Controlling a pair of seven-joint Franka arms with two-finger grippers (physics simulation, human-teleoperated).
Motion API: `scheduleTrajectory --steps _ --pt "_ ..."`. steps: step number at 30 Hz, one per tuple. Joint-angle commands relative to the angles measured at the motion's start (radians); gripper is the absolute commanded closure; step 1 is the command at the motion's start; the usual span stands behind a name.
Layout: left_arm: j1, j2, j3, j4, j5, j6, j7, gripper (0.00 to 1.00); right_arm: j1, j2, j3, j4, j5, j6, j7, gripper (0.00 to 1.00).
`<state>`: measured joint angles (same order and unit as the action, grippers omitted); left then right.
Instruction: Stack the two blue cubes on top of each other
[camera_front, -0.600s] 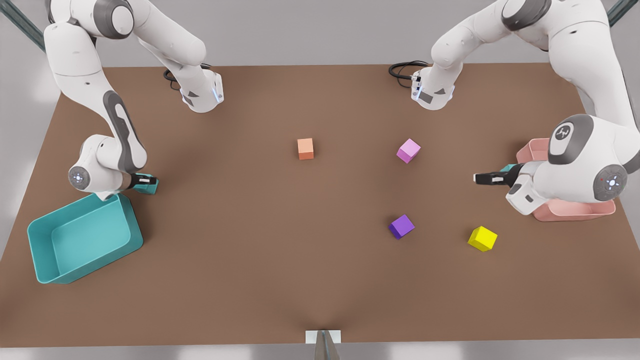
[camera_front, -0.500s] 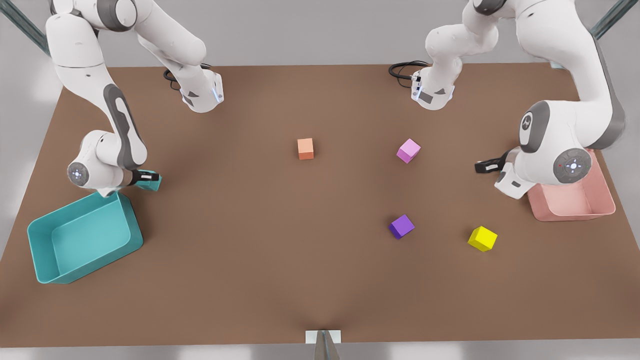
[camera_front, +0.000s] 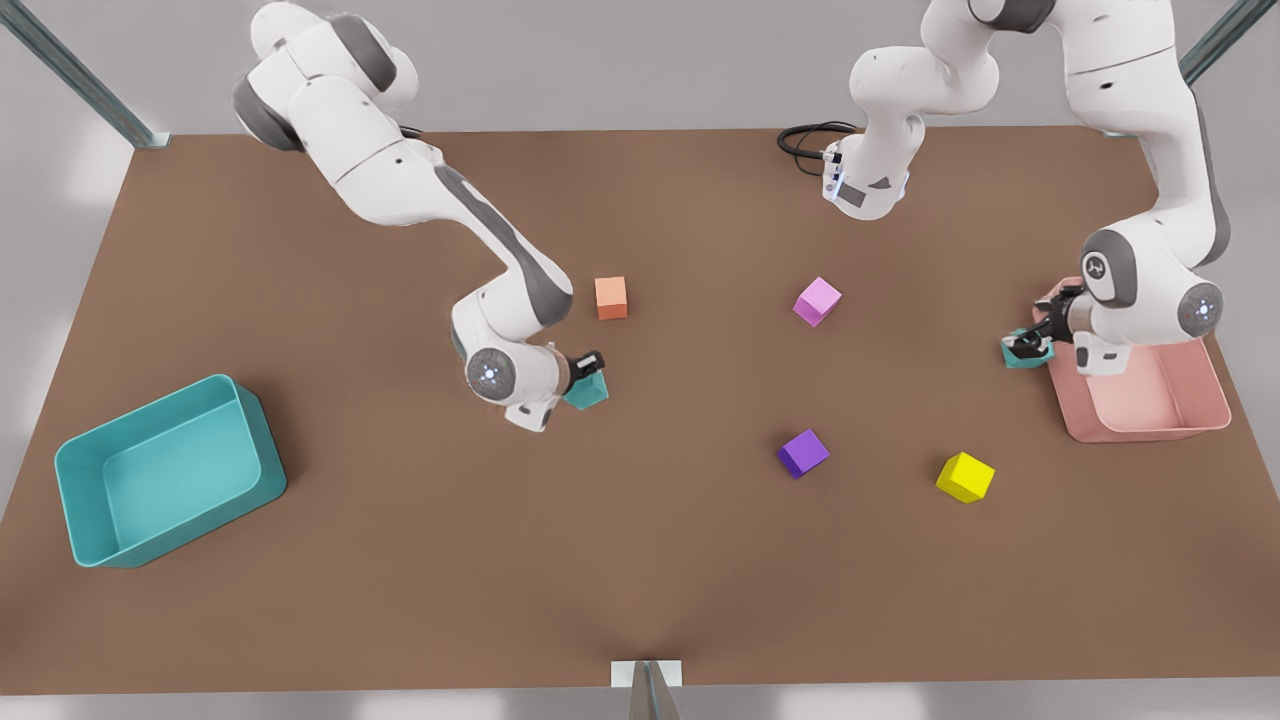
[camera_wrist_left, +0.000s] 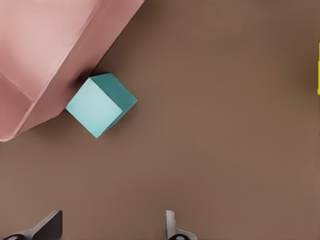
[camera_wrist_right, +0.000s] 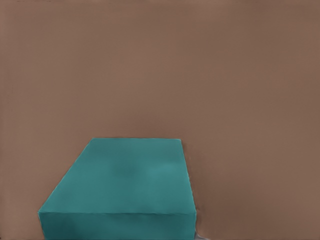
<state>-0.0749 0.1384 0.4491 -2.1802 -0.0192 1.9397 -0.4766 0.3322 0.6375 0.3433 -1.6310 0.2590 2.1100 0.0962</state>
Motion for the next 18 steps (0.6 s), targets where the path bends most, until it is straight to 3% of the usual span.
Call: scheduleTrajectory --steps 1,3,9,10,11,12,18 --pt "0.001 0.001 0.011 -0.053 -0.041 0.335 -0.608 0.00 0.068 0.080 -0.001 0.092 -0.075 0.102 0.666 0.37" --pt "0.037 0.039 0.011 -0.082 -0.123 0.484 -0.619 0.00 0.133 0.169 -0.012 0.210 -0.084 0.133 0.749 0.37" --pt "0.090 0.090 0.013 -0.112 -0.120 0.492 -0.608 0.00 0.185 0.271 -0.021 0.280 -0.130 0.222 0.810 0.37" --pt "0.090 0.090 0.013 -0.112 -0.119 0.490 -0.609 0.00 0.199 0.272 -0.038 0.281 -0.129 0.225 0.810 0.33" --pt "0.099 0.109 0.014 -0.112 -0.073 0.490 -0.609 0.00 0.199 0.274 -0.040 0.281 -0.129 0.225 0.810 0.09" --pt "0.110 0.112 0.016 -0.112 -0.064 0.490 -0.611 0.00 0.199 0.274 -0.040 0.283 -0.130 0.225 0.809 0.00" --pt "0.124 0.113 0.040 -0.119 -0.064 0.481 -0.612 0.00 0.192 0.269 -0.038 0.296 -0.130 0.216 0.806 0.00"
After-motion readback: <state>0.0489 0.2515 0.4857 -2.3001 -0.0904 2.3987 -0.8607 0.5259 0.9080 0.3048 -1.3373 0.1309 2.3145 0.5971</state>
